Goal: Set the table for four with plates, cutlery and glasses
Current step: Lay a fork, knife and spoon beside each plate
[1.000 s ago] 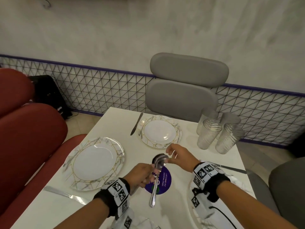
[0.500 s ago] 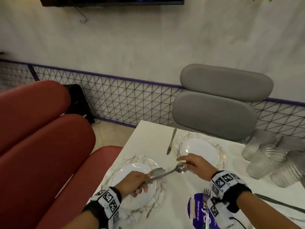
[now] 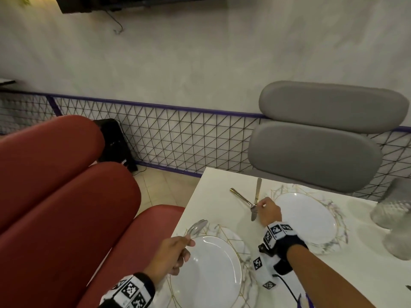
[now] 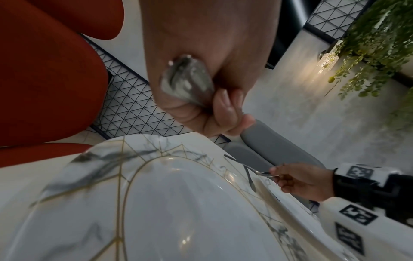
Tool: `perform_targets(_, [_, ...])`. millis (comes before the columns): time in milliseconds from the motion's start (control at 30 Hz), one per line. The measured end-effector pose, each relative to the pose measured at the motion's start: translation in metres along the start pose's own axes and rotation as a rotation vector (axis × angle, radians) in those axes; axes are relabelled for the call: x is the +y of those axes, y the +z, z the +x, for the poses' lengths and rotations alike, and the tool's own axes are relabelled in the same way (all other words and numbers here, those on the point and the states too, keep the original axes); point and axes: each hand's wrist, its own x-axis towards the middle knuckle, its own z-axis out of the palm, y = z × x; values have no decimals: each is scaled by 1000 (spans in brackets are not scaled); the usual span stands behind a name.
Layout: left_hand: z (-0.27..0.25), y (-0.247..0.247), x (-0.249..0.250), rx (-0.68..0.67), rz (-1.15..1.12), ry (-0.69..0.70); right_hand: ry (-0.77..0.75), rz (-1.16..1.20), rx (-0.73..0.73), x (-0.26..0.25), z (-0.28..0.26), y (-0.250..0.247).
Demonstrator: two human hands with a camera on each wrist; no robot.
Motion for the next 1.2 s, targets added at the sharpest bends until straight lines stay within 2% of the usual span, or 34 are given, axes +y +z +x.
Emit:
perform_targets(133, [2, -7, -5, -22, 0, -15, 16, -60, -99, 1, -4, 17])
perform_targets(300, [4, -11, -11, -16, -19, -24, -153, -277, -250, 6, -9, 13])
perform_targets(433, [7, -9, -12, -14, -41, -16, -243, -447, -283, 10, -5, 7])
perform_targets(500, [8, -8, -12, -10, -51, -17, -361, -576, -288, 12, -4, 7])
perform_targets(600, [9, -6, -12, -8, -68, -21, -658, -789, -178, 11, -8, 13])
perform_targets(667, [11, -7, -12, 0, -69, -24, -758, -847, -141, 9, -8, 18])
perform_targets(867, [18, -14, -21, 9, -58, -24, -738, -850, -106, 6, 7, 31])
perform_targets(1033, [22, -22, -23, 38, -55, -17, -721, -926, 13, 5, 31, 30])
perform_targets(1100, [22, -26, -24, 45, -59, -15, -674, -898, -30, 5, 34, 27])
perform_targets(1200, [21, -30, -26, 60, -60, -17, -675, -893, -17, 13, 45, 28])
